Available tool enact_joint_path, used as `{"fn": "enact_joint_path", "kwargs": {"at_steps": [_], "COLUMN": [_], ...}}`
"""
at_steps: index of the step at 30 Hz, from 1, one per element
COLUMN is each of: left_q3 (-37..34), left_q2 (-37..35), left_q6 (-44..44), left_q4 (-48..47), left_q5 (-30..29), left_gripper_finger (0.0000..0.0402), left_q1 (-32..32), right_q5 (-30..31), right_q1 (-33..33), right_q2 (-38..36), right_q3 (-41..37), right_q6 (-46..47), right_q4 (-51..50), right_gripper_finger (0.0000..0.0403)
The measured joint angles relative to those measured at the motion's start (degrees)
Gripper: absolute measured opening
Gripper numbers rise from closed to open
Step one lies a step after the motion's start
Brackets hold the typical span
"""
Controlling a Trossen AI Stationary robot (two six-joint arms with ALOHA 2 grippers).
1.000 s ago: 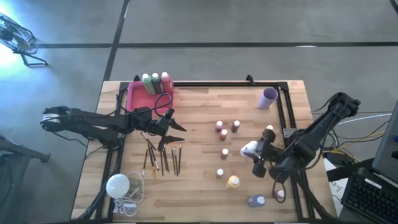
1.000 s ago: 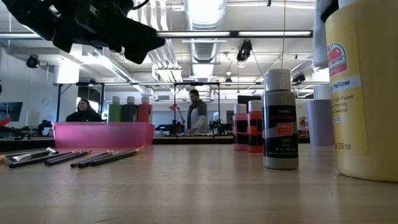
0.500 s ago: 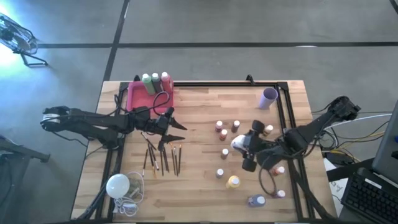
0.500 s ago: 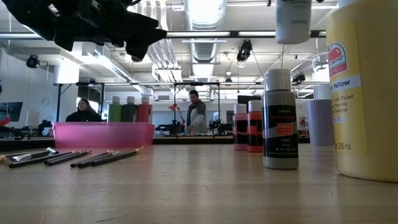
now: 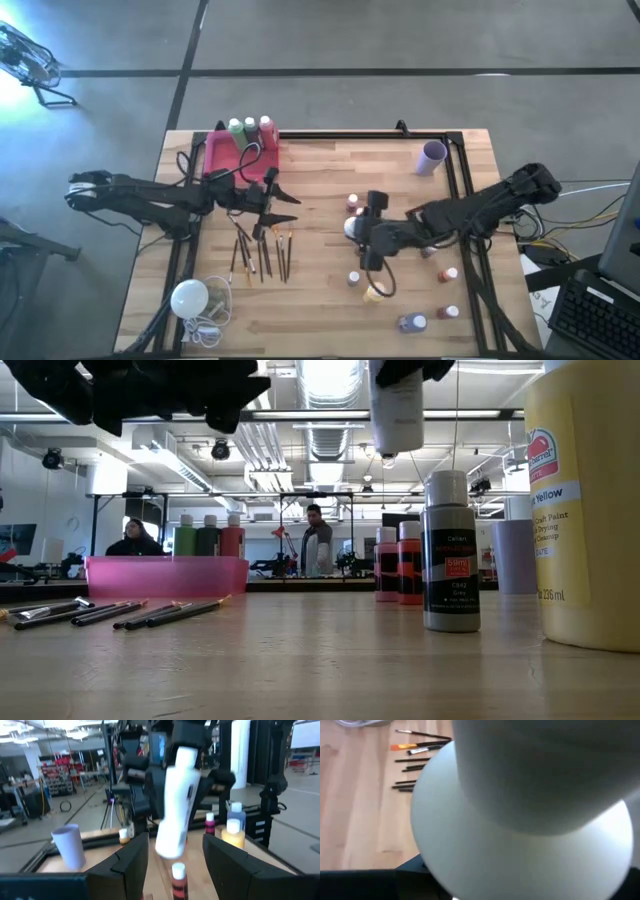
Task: Pick & Place Paint Supplies
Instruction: Put the large white paint bottle into the pink bin
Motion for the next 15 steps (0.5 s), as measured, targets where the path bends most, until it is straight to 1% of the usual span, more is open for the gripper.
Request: {"fn": "enact_joint_path", "kwargs": {"at_steps": [8, 11, 15], "left_q3": [0.02, 0.03, 1.21], "left_q2": [0.0, 0.1, 2.54], "left_q6": [3.78, 4.63, 4.91], "left_q4": [3.57, 4.53, 5.29], "left_q5": [-0.03, -0.53, -0.62], "left_gripper_finger": [0.0193, 0.0193, 0.0193], "left_q1": [-1.8, -2.32, -2.85], "right_q5": [-0.57, -2.49, -3.49], "right_q1": [-3.37, -4.16, -5.05], "right_q2": [5.41, 6.92, 8.56], "right_q3": [4.52, 5.6, 6.92], "right_q6": [-3.16, -4.88, -7.11], "right_q4": [1.61, 3.53, 5.26], "right_gripper_finger": [0.0196, 0.0194, 0.019]}}
